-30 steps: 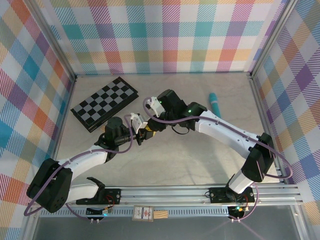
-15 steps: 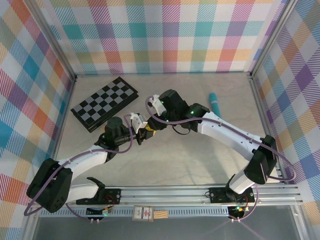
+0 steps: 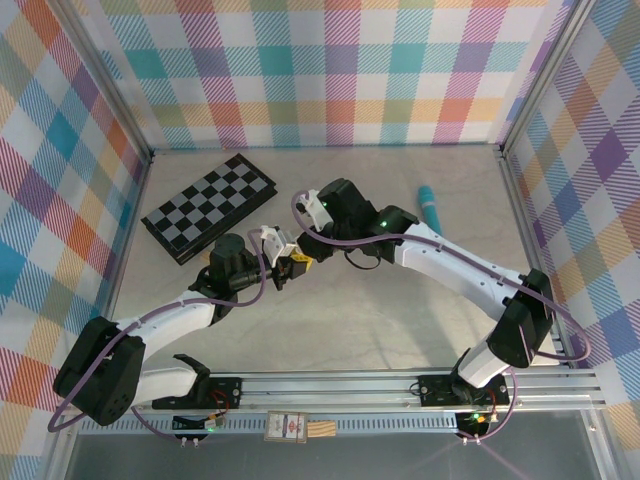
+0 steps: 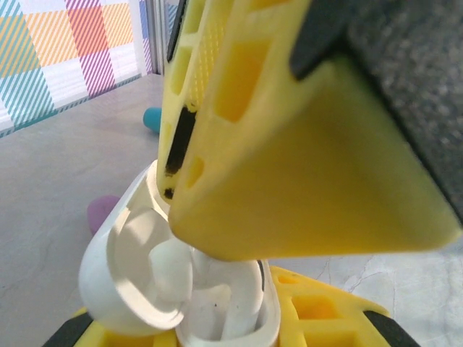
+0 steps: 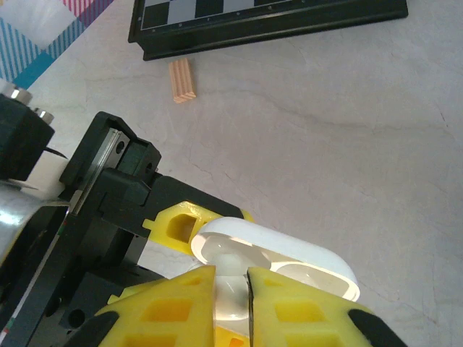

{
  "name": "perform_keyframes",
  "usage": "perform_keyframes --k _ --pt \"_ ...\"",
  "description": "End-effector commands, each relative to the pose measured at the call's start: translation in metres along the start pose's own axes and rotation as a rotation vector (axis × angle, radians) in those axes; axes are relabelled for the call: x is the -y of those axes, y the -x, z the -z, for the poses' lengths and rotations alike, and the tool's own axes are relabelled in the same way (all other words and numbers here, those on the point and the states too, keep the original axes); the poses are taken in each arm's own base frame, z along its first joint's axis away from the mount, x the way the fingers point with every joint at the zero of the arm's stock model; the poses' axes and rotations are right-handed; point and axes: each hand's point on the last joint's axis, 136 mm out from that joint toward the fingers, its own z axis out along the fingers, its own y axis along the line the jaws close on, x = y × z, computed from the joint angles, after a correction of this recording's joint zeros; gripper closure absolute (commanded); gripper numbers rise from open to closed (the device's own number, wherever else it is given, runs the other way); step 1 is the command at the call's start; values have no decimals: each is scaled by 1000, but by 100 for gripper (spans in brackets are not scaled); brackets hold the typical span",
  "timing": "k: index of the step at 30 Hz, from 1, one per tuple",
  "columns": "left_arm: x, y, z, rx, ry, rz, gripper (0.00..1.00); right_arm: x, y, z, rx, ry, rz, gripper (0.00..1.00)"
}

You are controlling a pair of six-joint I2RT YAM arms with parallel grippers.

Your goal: Insert wireless bluetooth earbuds into charging case

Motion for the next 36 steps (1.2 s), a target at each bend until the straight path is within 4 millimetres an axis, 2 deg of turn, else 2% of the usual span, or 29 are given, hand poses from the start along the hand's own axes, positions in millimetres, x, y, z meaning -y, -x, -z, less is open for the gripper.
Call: perform_keyframes --k 1,11,15,21,23,29,34,36 --pt "0 18 5 51 8 -43 95 2 -1 6 -29 -15 -43 83" --pt "-8 16 0 49 34 -70 95 -8 -7 1 -94 42 -160 82" --pt "-8 18 -3 58 22 -71 95 -11 -4 5 -84 51 -168 74" --pt "-7 18 -3 70 16 -74 95 -18 2 3 -81 97 -178 70" --pt "-6 18 -2 71 16 -72 95 -18 3 4 -74 107 -193 62" --pt "-4 19 1 79 17 -87 95 -9 7 14 -21 74 -196 58" --pt "-2 16 2 77 13 -111 94 -7 18 29 62 84 -192 58" --pt "-2 16 2 79 13 -117 95 -8 20 32 78 95 -191 65"
